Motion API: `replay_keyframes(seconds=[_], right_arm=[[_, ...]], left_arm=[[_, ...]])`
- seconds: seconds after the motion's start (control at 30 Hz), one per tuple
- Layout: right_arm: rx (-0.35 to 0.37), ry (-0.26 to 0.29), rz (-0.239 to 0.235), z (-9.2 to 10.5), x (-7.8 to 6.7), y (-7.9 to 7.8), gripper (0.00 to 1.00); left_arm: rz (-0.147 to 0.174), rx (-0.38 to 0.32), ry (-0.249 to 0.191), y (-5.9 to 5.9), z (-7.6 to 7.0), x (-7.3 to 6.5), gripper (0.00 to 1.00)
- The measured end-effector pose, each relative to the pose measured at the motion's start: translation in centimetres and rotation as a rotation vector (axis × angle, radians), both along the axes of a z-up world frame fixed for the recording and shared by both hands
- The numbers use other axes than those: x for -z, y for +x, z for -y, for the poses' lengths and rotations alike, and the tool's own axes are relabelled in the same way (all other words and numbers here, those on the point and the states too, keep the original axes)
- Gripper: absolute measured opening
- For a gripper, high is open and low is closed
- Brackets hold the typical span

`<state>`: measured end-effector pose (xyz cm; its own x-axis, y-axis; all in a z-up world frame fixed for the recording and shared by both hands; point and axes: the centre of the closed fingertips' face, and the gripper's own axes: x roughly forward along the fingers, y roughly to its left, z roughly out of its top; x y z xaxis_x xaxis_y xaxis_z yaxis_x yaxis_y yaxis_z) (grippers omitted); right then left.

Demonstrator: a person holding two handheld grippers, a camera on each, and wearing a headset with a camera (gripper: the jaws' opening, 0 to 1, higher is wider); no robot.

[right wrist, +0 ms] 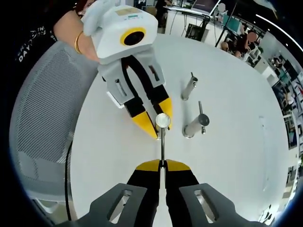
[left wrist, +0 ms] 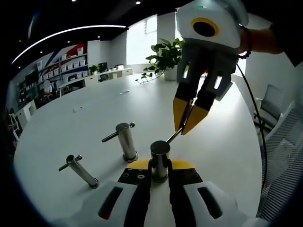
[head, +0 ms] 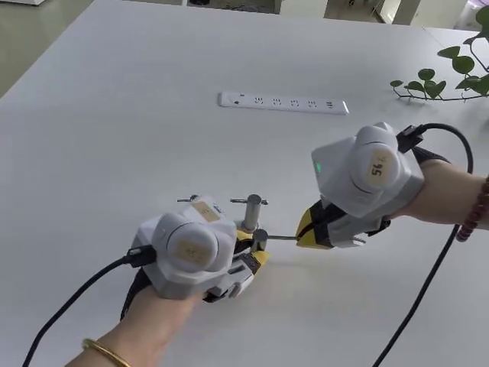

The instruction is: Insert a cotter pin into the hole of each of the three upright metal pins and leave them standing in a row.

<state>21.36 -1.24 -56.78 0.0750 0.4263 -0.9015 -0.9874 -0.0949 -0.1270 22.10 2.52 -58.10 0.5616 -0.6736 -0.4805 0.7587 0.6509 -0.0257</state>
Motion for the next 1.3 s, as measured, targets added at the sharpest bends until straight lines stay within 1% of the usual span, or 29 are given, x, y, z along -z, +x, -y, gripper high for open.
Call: replay_keyframes(seconds=[0.07,0.2,0.37,0.53,0.57,0.63,0.67,0.77,1.03,1.3], right_arm=[[-0.005,-0.005,0.007,0.0,0.1,0.1,0.00],[-0.013,-0.007,0.007,-0.2,0.1,0.1,0.00],[-0.022,-0.007,0.010,-0.7,0.0,0.1,0.00],[-0.038,-0.024,0.021,-0.9,0.2,0.3,0.00],[-0.038,-0.022,0.019,-0.9,0.2,0.3,0.00],[-0.032,0.003,-0.002,-1.3,0.2,0.0,0.00],[-0.026,-0.006,0.002,-1.2,0.2,0.1,0.00],[-0.032,-0.005,0.006,-1.4,0.3,0.2,0.00],[-0.029,0.015,-0.003,-2.5,0.1,0.0,0.00],[-0.019,0.023,-0.009,-2.9,0.1,-0.1,0.00]], left_arm=[[0.002,-0.002,-0.005,0.0,0.0,0.0,0.12],[-0.003,-0.008,-0.014,0.0,0.1,0.1,0.12],[-0.032,-0.030,-0.055,0.1,0.0,0.3,0.12],[-0.034,-0.031,-0.056,0.1,0.1,0.5,0.12],[-0.038,-0.034,-0.063,0.1,0.0,0.5,0.12],[-0.043,-0.044,-0.087,0.1,0.0,0.6,0.12],[-0.046,-0.049,-0.097,0.1,0.0,0.6,0.12],[-0.059,-0.054,-0.119,0.1,0.0,0.6,0.12],[-0.076,-0.061,-0.140,0.1,0.1,0.7,0.13],[-0.092,-0.069,-0.157,0.2,0.1,0.9,0.13]])
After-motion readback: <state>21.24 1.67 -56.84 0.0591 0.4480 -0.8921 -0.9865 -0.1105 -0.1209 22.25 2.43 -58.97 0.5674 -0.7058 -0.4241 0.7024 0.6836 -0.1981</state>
